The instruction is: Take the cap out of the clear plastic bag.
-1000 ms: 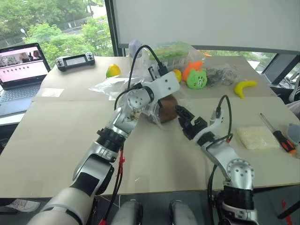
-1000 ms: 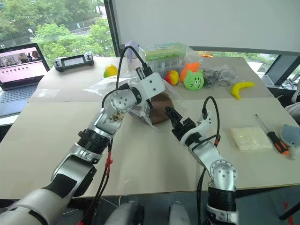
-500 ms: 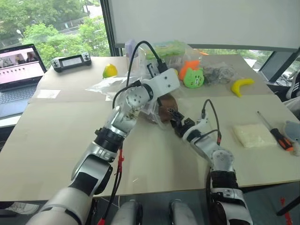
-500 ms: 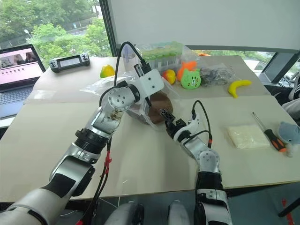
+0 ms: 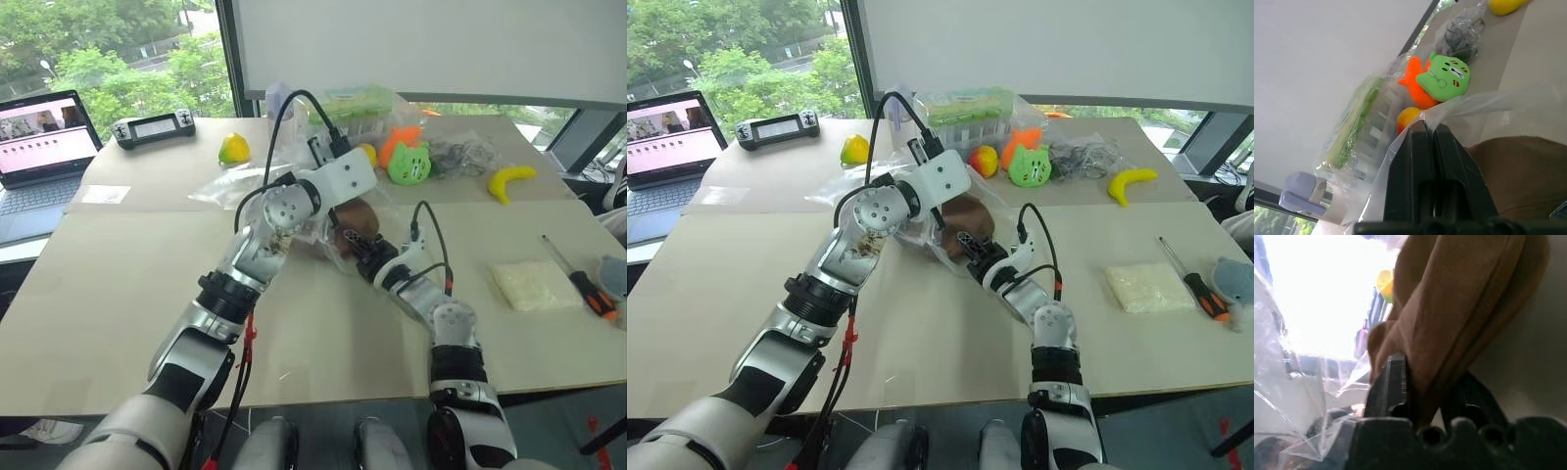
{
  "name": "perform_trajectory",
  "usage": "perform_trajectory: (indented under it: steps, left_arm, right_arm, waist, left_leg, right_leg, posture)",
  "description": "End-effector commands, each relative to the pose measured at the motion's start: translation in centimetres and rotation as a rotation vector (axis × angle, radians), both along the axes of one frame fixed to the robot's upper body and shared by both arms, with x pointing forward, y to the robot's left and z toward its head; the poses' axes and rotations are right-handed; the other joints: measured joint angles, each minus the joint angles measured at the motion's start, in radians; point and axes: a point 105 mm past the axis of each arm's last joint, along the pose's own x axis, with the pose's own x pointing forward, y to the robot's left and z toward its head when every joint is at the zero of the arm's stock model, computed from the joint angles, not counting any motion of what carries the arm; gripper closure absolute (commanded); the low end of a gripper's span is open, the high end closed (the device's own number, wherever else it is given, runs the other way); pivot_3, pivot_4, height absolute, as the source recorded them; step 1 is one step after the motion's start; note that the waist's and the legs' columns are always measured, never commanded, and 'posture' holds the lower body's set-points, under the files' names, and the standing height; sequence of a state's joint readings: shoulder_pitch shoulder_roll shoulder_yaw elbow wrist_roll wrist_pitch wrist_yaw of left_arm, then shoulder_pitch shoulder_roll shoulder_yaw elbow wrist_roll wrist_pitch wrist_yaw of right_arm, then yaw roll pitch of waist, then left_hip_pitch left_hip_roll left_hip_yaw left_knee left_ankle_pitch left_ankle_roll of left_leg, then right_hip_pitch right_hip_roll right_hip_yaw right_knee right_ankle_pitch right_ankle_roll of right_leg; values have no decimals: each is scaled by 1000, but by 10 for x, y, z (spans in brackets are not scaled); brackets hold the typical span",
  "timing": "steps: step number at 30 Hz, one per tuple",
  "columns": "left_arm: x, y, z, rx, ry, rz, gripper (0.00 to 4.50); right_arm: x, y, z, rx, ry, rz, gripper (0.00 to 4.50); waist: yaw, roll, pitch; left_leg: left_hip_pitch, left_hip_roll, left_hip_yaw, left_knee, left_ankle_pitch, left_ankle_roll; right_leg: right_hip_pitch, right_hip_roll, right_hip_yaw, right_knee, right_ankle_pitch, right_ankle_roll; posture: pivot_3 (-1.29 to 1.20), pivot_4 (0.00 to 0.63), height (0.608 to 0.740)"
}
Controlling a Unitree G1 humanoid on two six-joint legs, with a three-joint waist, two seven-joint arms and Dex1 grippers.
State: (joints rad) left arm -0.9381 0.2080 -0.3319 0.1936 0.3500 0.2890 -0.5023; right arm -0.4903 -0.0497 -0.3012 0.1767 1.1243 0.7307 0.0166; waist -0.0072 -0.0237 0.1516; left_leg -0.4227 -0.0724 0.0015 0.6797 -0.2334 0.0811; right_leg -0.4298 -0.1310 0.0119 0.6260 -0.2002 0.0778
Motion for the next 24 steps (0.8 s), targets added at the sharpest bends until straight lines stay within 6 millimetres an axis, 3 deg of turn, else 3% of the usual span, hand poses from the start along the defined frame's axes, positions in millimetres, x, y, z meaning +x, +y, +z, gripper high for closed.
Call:
perform_trajectory:
  steps: [1, 9, 13, 21, 24]
  left_arm:
    - [-9, -6, 7, -16, -25, -28, 4500]
    - [-15, -15, -9, 9, -6, -61, 4500]
    - [-17, -16, -15, 16, 3, -70, 4500]
    - [-19, -17, -20, 13, 15, -73, 4500]
    - [-19, -17, -21, 15, 19, -73, 4500]
  right_arm:
    - [-22, -40, 19, -49, 3, -119, 4344]
    - [-65, -44, 45, -21, 79, -132, 4344]
    - [-80, -53, 64, 172, 131, -129, 4344]
    - [-123, -90, 75, -55, 4, -223, 4344]
    - [-134, -105, 98, -71, -121, -283, 4344]
  waist:
    - [5, 0, 0]
    - [-5, 0, 0]
    - [-6, 0, 0]
    - [1, 0, 0]
    - [1, 1, 0]
  left_leg:
    - [-1, 0, 0, 0, 0, 0]
    - [-2, 0, 1, -2, 1, 0]
    - [-2, 0, 1, -2, 0, 0]
    - [-1, 0, 2, -1, -1, 4]
    - [1, 1, 3, 0, -1, 5]
  right_leg:
    - [-1, 0, 0, 0, 0, 0]
    - [-4, 0, 1, 1, 0, -1]
    - [-3, 0, 1, 0, 0, -1]
    - [2, 0, 1, -3, -1, -1]
    - [5, 0, 1, -7, -1, -1]
  posture:
    - [0, 150, 739]
    - [0, 150, 739]
    - [0, 150, 739]
    - [0, 150, 739]
    - [0, 150, 739]
